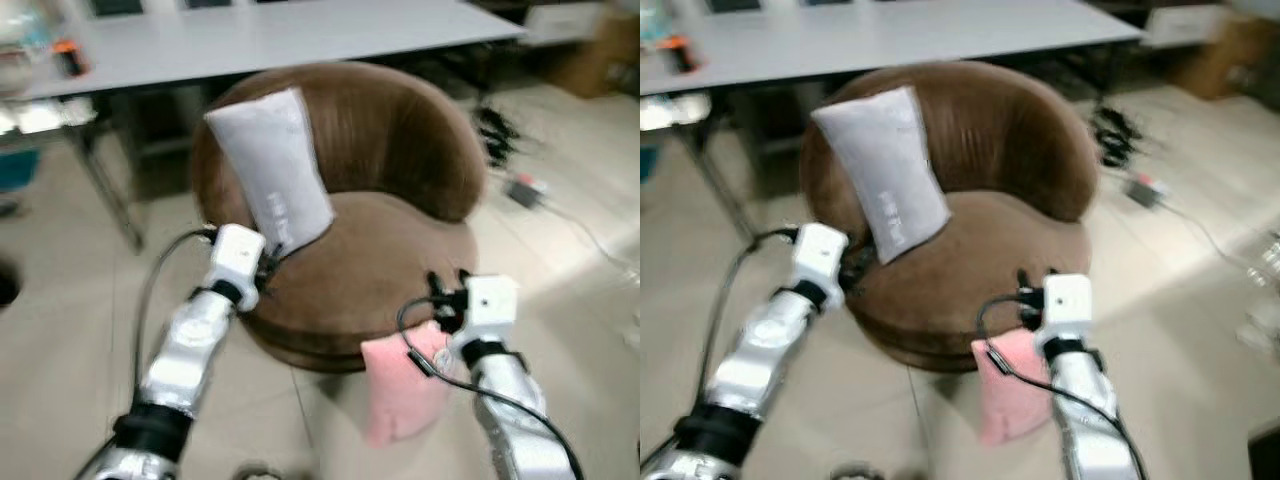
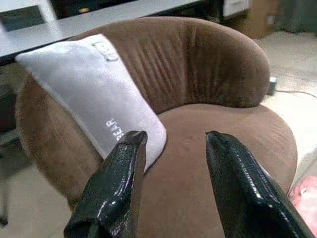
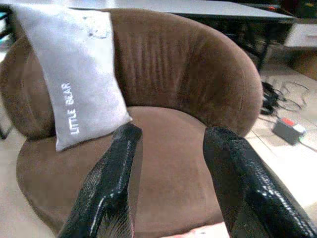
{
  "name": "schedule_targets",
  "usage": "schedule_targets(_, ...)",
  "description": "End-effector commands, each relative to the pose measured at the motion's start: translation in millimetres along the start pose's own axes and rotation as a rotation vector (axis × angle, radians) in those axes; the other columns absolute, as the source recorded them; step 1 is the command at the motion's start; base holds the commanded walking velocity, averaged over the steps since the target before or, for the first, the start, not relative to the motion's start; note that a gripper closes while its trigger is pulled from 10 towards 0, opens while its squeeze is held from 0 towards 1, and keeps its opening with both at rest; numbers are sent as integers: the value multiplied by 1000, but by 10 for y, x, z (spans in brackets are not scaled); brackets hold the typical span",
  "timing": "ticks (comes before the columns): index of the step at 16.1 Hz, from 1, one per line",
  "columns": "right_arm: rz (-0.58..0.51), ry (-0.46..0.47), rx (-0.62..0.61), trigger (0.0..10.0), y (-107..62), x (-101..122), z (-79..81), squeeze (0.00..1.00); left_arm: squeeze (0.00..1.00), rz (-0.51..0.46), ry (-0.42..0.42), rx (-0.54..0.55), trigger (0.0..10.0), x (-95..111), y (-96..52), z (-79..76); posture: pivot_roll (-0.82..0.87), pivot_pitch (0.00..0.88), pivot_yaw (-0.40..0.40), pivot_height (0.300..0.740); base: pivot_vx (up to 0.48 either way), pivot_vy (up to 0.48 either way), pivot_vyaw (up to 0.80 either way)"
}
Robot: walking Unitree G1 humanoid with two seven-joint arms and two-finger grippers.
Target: Move the pillow to the sofa from floor
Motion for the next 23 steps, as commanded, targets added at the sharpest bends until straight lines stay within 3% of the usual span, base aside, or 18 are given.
schedule_targets(1, -8, 3, 30, 10000, 49, 28, 84, 0, 0, -4, 28, 36, 10000, 17, -29, 110, 64, 49, 4, 740, 0, -480, 800)
schedule_targets(13, -11, 12, 42, 10000, 85, 17, 79, 0, 0, -35, 58, 28, 10000, 91, -69, 74, 75, 44, 9, 740, 0, -480, 800)
schedule_targets(23, -5, 8, 59, 10000, 87, -2, 100, 0, 0, -17, 45, 55, 10000, -27, -185, 4, 81, 54, -5, 740, 0, -480, 800)
Point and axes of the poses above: a point about 5 cm out from each wrist's last joint towards the gripper, its own y axis pointing out of the wrist towards the gripper, its own x axis along the axis of the wrist's last joint, z = x × y, the point moved 4 cm from there along y, pointing out of the wrist towards the gripper, and after that the axes turned 12 degrees about y, right-handed, at the moved point
